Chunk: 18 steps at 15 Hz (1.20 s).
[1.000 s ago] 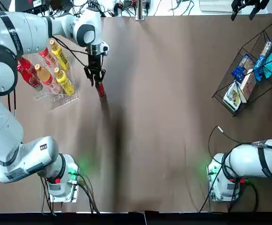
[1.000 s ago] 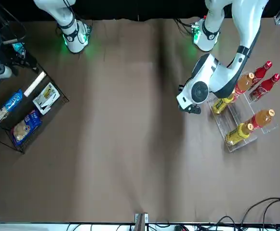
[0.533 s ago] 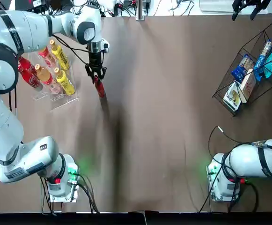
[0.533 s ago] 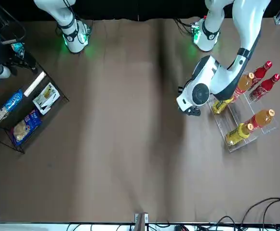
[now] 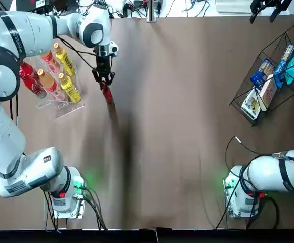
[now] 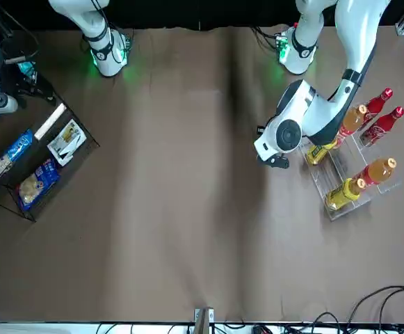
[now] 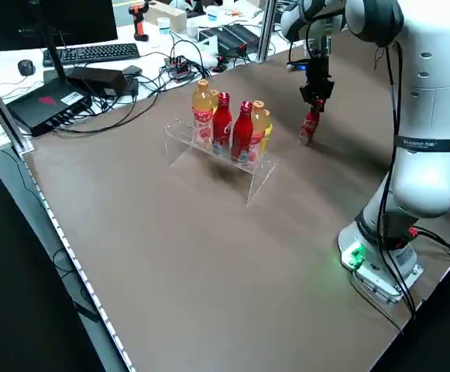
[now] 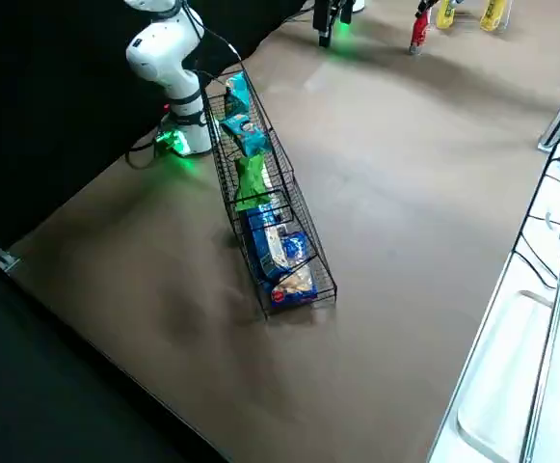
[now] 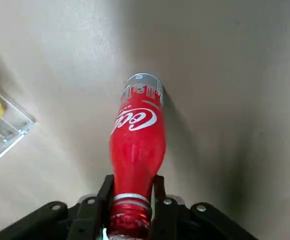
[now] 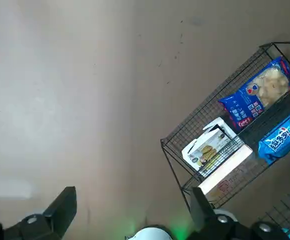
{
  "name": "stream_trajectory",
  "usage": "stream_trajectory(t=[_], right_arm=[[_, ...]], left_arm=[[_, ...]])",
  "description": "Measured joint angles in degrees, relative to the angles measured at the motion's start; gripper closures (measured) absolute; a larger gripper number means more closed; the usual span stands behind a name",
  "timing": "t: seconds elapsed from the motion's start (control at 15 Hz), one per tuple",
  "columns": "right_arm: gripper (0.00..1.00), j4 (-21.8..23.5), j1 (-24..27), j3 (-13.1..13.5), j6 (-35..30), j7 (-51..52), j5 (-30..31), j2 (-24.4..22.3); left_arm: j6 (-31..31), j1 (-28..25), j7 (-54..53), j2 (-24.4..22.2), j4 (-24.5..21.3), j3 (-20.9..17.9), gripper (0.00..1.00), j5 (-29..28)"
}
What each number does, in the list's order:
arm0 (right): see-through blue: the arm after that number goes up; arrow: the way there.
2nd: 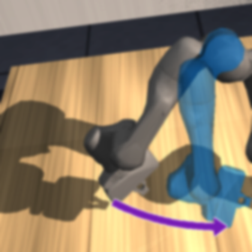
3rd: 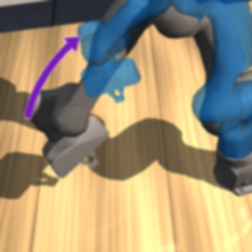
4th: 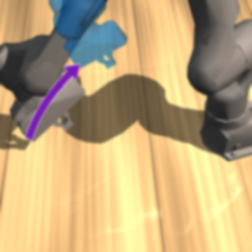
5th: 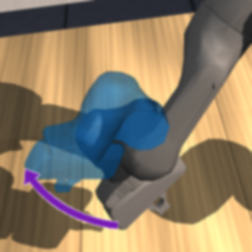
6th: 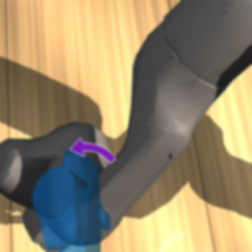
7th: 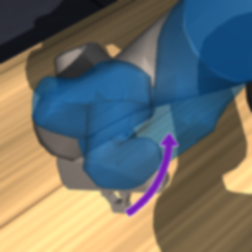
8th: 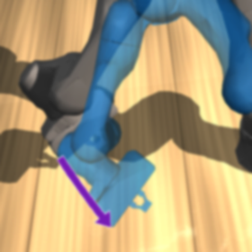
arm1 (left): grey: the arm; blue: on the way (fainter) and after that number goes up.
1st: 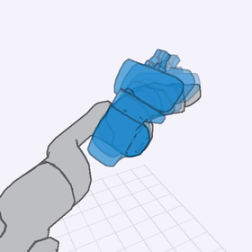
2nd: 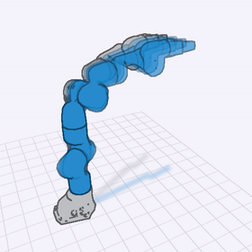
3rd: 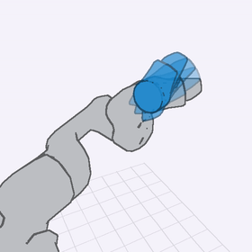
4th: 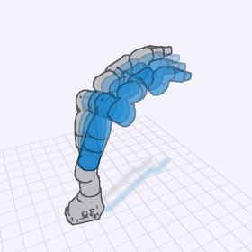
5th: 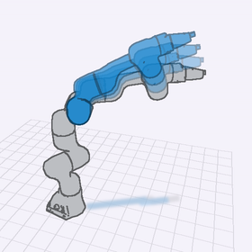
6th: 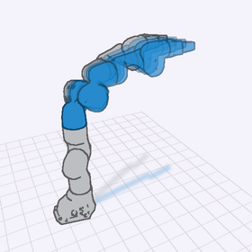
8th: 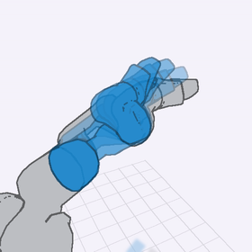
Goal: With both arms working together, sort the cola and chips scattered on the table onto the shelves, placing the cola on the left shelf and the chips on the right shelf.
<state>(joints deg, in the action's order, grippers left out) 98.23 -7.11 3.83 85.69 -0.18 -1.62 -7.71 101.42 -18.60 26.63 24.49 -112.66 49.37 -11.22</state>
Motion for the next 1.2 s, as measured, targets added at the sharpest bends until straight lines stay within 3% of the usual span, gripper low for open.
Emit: stream_trajectory(t=[0.47, 0.93, 1.2], right_arm=[[0.0, -0.13, -0.02, -0.01, 0.31, -0.01, 0.0, 0.0], [0.0, -0.21, 0.0, 0.5, 0.56, -0.04, 0.0, -0.01], [0.0, -0.21, -0.01, 0.45, 0.58, -0.04, 0.0, -0.01]], left_arm=[[-0.44, -0.17, 0.52, -0.07, 1.4, -0.07, 0.65, -1.06], [-22.78, -0.42, -1.24, -1.95, 19.17, 0.16, 0.65, -2.87], [-28.14, -1.56, -9.83, -4.23, 24.04, 0.18, 0.65, -8.42]])
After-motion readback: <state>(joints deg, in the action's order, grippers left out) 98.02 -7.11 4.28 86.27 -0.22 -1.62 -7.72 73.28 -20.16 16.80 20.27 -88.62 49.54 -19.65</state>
